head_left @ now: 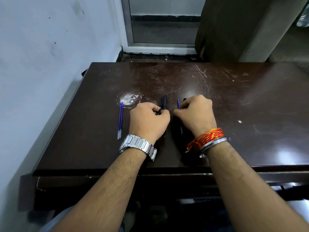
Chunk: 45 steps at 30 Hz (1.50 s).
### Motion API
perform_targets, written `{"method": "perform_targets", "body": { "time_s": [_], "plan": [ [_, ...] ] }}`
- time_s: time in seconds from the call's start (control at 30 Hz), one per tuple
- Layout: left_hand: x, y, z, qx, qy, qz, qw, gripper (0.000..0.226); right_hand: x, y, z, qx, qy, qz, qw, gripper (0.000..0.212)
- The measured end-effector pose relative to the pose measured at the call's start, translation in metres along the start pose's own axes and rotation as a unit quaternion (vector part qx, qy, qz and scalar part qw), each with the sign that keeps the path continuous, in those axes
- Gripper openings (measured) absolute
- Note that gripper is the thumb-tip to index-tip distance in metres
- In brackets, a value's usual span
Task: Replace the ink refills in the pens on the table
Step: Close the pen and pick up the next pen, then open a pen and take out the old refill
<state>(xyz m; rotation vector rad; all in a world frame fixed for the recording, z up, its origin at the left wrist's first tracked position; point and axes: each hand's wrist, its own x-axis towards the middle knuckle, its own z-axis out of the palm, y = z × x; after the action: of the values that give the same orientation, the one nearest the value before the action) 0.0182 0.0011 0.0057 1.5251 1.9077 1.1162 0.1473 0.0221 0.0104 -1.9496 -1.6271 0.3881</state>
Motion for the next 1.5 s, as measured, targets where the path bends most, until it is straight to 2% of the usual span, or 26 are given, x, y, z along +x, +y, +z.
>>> {"method": "perform_targets", "body": {
  "time_s": [0.27,0.53,0.67,0.83,0.93,1.07,1.3,1.43,1.5],
  "plan": [
    [0.001,-0.002,0.000,0.008,0.005,-0.003,1.000,0.012,-0.001,-0.002,0.001,0.020,0.012,-0.008,1.000,0.015],
    [0.011,-0.008,-0.002,0.032,0.017,-0.052,0.998,0.024,-0.006,-0.009,0.006,0.049,0.016,-0.032,0.998,0.013],
    [0.024,-0.019,-0.018,0.096,0.039,-0.058,0.993,0.016,-0.007,-0.008,0.008,0.053,0.008,-0.041,0.998,0.013],
    [0.042,-0.037,-0.046,0.154,0.068,-0.103,0.980,0.016,-0.008,-0.009,0.008,0.057,0.008,-0.052,0.997,0.013],
    [0.047,-0.044,-0.056,0.160,0.067,-0.129,0.976,0.009,-0.009,-0.009,0.009,0.058,0.005,-0.051,0.997,0.013],
    [0.051,-0.049,-0.055,0.174,0.044,-0.143,0.973,0.020,-0.010,-0.009,0.012,0.061,-0.005,-0.046,0.997,0.013],
    [0.054,-0.052,-0.054,0.160,0.027,-0.167,0.972,0.023,-0.010,-0.008,0.012,0.073,-0.004,-0.047,0.996,0.009],
    [0.054,-0.051,-0.054,0.151,0.034,-0.182,0.971,0.031,-0.009,-0.008,0.012,0.077,-0.010,-0.052,0.996,0.008],
    [0.053,-0.050,-0.055,0.148,0.039,-0.181,0.971,0.028,-0.009,-0.007,0.012,0.079,-0.011,-0.052,0.995,0.007]
  ]
}}
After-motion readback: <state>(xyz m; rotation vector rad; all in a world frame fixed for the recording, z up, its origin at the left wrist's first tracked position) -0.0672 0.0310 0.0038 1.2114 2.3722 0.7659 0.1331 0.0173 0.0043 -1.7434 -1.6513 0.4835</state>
